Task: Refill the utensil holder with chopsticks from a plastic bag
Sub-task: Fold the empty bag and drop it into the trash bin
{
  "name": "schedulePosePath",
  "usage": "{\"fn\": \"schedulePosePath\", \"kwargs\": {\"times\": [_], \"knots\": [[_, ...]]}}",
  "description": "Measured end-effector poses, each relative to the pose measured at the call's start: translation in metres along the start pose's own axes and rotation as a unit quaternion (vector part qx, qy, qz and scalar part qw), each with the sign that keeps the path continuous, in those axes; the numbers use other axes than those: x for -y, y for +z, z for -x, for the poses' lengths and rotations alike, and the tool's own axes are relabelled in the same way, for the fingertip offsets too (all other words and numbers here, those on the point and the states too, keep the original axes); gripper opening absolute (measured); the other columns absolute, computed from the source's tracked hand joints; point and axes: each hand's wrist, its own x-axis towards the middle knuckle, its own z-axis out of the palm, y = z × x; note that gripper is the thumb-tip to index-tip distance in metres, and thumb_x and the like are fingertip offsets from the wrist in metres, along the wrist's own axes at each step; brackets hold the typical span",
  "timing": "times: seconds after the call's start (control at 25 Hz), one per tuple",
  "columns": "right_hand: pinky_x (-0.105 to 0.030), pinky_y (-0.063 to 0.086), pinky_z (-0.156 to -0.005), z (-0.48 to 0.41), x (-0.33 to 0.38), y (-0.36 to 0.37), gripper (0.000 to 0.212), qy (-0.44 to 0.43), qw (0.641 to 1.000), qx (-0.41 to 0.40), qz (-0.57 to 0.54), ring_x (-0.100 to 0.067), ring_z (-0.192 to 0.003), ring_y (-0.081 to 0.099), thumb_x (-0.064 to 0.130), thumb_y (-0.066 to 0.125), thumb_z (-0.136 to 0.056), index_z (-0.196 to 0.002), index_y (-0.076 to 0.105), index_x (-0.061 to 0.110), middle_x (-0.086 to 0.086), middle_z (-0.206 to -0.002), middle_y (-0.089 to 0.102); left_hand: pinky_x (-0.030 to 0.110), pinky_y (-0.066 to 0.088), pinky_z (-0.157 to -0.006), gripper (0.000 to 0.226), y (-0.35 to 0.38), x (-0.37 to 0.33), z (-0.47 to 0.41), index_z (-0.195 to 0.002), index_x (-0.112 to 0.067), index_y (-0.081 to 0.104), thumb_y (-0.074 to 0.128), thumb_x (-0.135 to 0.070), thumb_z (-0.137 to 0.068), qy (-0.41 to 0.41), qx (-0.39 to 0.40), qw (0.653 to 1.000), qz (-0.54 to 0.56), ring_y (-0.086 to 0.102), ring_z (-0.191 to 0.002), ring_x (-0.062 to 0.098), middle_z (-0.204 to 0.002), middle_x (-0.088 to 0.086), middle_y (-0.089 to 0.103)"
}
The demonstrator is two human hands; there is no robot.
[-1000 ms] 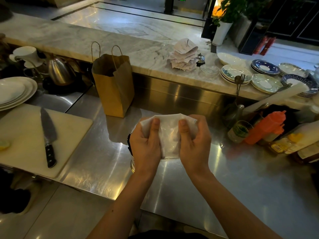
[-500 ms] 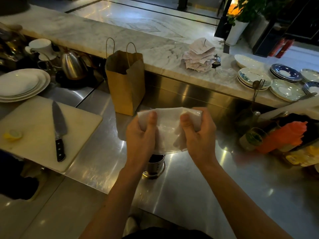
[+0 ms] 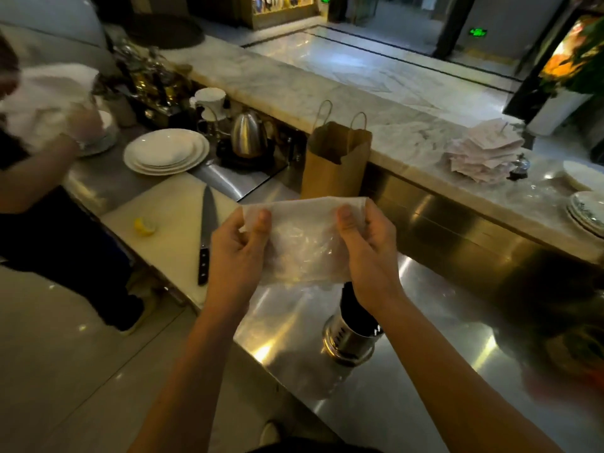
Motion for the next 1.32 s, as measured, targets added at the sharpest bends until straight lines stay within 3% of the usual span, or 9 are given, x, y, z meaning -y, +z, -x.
{"fn": "schedulePosePath", "kwargs": {"times": [0.16,0.36,0.48,0.6,0.8,1.0,1.12,1.32], "knots": [[-0.041,0.059,-0.08,-0.01,0.013,0.067,0.023,0.0,0.998,0.048,-0.031,-0.02,-0.093,0.067,0.039,0.052,-0.092,-0.101,0.06,0.02,-0.004,-0.098,0.066,0.021,0.053,-0.056,0.023,-0.08,-0.012,0.007,-0.103,-0.02,0.067,0.064,-0.029,-0.082,-0.042,0.043,0.998,0.021,0.071,-0.07,0.009,-0.079,-0.004,0.075],[-0.028,0.06,-0.071,-0.002,0.031,0.14,0.026,0.024,0.974,0.214,-0.075,-0.004,-0.088,0.068,0.044,0.058,-0.081,-0.102,0.057,0.031,0.008,-0.097,0.068,0.023,0.055,-0.06,0.018,-0.16,-0.026,0.038,-0.104,-0.014,0.069,0.067,-0.014,-0.086,-0.007,-0.105,0.994,-0.043,0.073,-0.073,0.013,-0.084,0.0,0.077],[-0.028,0.059,-0.068,0.006,0.031,0.16,0.04,0.088,0.921,0.371,-0.086,-0.002,-0.093,0.068,0.034,0.071,-0.075,-0.111,0.052,0.038,0.014,-0.099,0.068,0.024,0.056,-0.059,0.018,-0.19,-0.037,0.066,-0.103,-0.018,0.069,0.068,-0.014,-0.085,-0.003,-0.188,0.98,-0.068,0.074,-0.076,0.014,-0.087,0.0,0.077],[-0.028,0.059,-0.068,0.016,0.03,0.167,0.046,0.101,0.874,0.468,-0.079,-0.014,-0.093,0.071,0.015,0.073,-0.08,-0.117,0.052,0.03,0.006,-0.1,0.072,0.021,0.054,-0.055,0.019,-0.201,-0.044,0.096,-0.1,-0.022,0.069,0.068,-0.012,-0.084,-0.007,-0.257,0.963,-0.076,0.073,-0.072,0.01,-0.083,-0.003,0.077],[-0.035,0.06,-0.071,0.044,0.035,0.167,0.047,0.082,0.855,0.5,-0.11,-0.023,-0.092,0.072,0.01,0.072,-0.079,-0.121,0.054,0.018,-0.008,-0.105,0.072,0.032,0.061,-0.067,0.033,-0.184,-0.054,0.159,-0.114,-0.021,0.063,0.065,-0.023,-0.081,-0.046,-0.332,0.941,-0.052,0.074,-0.086,0.02,-0.096,-0.001,0.076],[-0.033,0.06,-0.069,0.098,0.034,0.164,0.045,0.092,0.796,0.58,-0.146,-0.022,-0.089,0.073,0.007,0.069,-0.082,-0.123,0.054,0.019,-0.008,-0.101,0.073,0.032,0.061,-0.074,0.041,-0.15,-0.061,0.254,-0.119,-0.02,0.059,0.067,-0.014,-0.079,-0.099,-0.391,0.915,-0.03,0.073,-0.088,0.021,-0.101,0.004,0.075],[-0.033,0.06,-0.07,0.158,0.033,0.166,0.043,0.106,0.748,0.637,-0.154,-0.021,-0.089,0.072,0.009,0.069,-0.084,-0.12,0.054,0.028,-0.008,-0.104,0.07,0.028,0.06,-0.071,0.031,-0.136,-0.059,0.326,-0.112,-0.019,0.062,0.065,-0.004,-0.085,-0.125,-0.481,0.866,-0.047,0.073,-0.081,0.022,-0.095,0.011,0.074],[-0.026,0.059,-0.072,0.247,0.034,0.164,0.045,0.14,0.66,0.723,-0.144,-0.019,-0.094,0.071,0.013,0.068,-0.087,-0.126,0.054,0.029,-0.009,-0.11,0.067,0.026,0.057,-0.068,0.026,-0.115,-0.062,0.429,-0.113,-0.011,0.063,0.065,-0.01,-0.087,-0.144,-0.621,0.769,-0.045,0.073,-0.081,0.027,-0.091,0.012,0.075]]}}
